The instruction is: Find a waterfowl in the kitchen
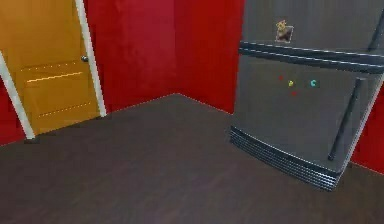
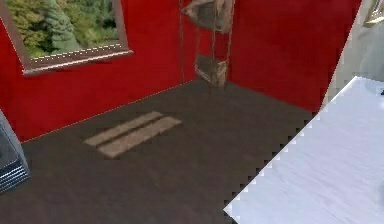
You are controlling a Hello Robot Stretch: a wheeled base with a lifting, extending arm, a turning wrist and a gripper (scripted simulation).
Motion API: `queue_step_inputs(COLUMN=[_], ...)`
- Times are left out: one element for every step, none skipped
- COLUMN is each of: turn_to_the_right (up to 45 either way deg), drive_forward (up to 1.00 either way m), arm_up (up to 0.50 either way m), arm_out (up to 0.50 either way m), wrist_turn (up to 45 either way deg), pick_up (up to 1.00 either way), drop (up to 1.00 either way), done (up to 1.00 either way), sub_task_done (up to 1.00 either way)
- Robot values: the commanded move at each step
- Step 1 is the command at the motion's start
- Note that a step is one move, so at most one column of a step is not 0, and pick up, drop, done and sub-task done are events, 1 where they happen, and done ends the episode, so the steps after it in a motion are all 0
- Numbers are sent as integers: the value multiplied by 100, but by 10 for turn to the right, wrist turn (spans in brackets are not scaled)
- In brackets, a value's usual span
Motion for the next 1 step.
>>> queue_step_inputs(turn_to_the_right=[-390], drive_forward=[0], arm_up=[0], arm_out=[0], wrist_turn=[0], pick_up=[0], drop=[0], done=[0], sub_task_done=[0])
